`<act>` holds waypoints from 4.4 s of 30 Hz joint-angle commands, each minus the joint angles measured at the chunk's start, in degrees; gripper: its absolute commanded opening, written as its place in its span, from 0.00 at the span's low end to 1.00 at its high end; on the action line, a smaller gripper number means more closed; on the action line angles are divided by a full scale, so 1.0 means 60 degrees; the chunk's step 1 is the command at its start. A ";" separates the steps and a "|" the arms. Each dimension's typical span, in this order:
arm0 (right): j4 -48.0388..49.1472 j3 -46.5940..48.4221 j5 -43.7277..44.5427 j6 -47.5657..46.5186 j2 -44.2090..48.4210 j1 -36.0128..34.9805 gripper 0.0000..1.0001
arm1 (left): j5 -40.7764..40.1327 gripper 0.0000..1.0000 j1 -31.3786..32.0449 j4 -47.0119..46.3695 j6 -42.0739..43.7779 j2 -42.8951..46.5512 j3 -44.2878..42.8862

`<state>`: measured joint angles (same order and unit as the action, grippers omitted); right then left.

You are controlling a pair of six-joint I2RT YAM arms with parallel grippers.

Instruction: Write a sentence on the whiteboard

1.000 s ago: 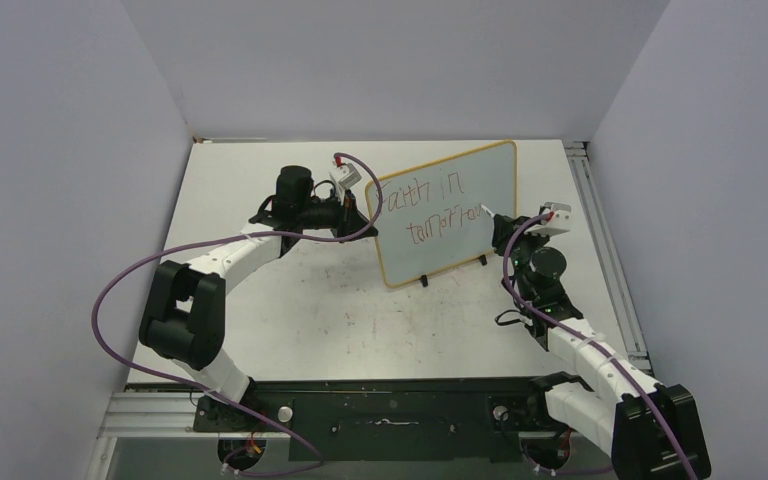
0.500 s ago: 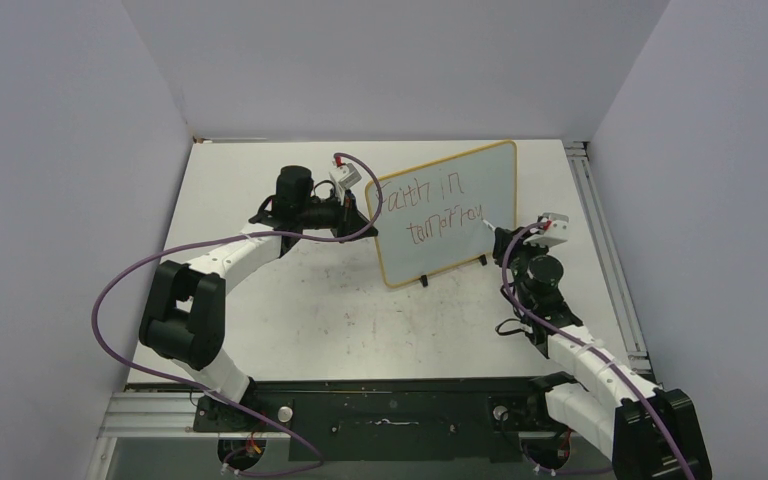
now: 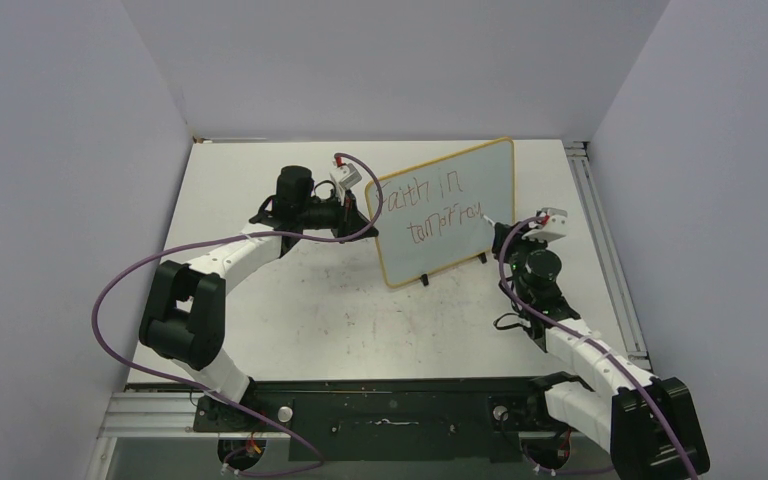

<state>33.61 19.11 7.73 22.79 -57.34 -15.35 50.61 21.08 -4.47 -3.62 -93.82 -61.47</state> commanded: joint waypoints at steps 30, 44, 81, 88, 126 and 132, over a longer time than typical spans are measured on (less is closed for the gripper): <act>0.1666 0.1002 0.0127 -0.0169 -0.0106 0.0040 0.05 | 0.0149 0.00 0.0061 0.0352 0.0178 -0.0066 -0.0273; 0.1293 0.0800 0.0584 -0.0214 -0.0310 0.0052 0.05 | 0.0139 0.00 0.0061 0.0367 0.0198 -0.0052 -0.0291; 0.1138 0.0399 0.0421 -0.0200 0.0217 0.0493 0.05 | 0.0115 0.00 0.0061 0.0401 0.0222 -0.0039 -0.0315; 0.1213 0.0415 0.0299 -0.0190 -0.0060 0.0521 0.05 | 0.0133 0.00 0.0061 0.0408 0.0222 -0.0037 -0.0307; 0.0615 0.0168 0.0305 -0.0025 -0.0293 0.0528 0.05 | 0.0145 0.00 0.0090 0.0402 0.0222 -0.0010 -0.0308; 0.0544 0.0169 0.0379 -0.0004 -0.0475 0.0527 0.05 | 0.0150 0.00 0.0090 0.0408 0.0221 -0.0008 -0.0311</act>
<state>36.05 20.32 8.88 21.96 -59.55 -12.36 50.24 21.21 -3.70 -3.27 -93.82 -61.78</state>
